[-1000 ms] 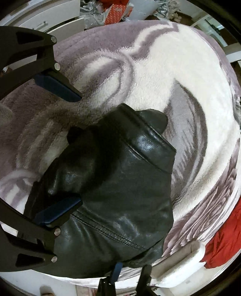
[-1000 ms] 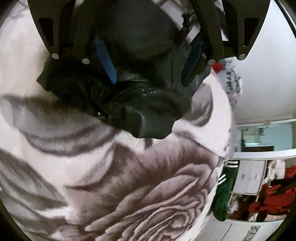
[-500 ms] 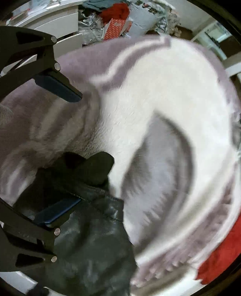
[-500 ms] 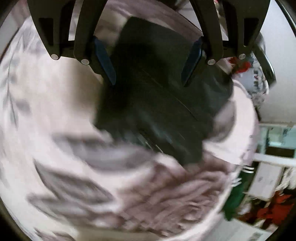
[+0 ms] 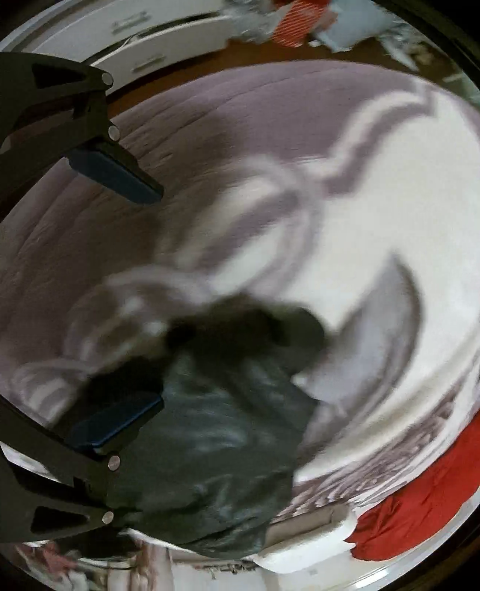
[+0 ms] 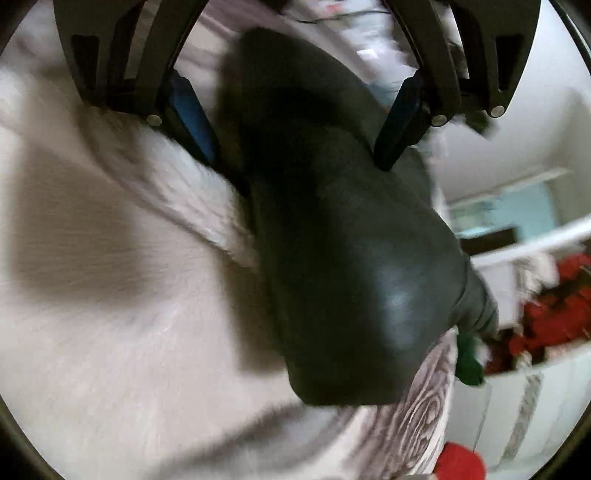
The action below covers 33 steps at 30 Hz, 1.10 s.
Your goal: Fold large clothes
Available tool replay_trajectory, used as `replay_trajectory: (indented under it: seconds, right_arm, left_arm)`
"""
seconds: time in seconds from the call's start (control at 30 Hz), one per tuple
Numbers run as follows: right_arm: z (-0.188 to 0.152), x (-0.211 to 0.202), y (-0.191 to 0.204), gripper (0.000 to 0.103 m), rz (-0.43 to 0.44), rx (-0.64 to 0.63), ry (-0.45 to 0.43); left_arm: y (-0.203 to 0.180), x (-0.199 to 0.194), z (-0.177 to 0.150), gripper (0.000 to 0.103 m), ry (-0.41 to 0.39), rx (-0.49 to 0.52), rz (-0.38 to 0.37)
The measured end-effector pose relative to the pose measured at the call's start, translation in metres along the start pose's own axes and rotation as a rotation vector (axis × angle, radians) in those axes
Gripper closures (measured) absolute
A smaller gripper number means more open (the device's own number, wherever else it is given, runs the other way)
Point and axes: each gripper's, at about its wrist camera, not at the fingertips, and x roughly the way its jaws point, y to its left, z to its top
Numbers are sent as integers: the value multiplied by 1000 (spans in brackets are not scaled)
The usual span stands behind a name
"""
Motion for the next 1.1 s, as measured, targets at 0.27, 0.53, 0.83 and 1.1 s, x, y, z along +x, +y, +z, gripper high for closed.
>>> replay_trajectory:
  seconds: [0.27, 0.53, 0.83, 1.1]
  right_arm:
    - [35, 39, 7, 38, 272, 161, 128]
    - [38, 39, -7, 39, 374, 346, 161]
    - [44, 45, -2, 40, 374, 323, 191]
    - [48, 54, 4, 37, 383, 290, 212]
  left_arm:
    - [13, 14, -7, 0, 22, -190, -299]
    - [35, 21, -23, 0, 95, -376, -649]
    - [18, 38, -11, 0, 49, -382, -714]
    - [-12, 45, 14, 0, -18, -334, -685]
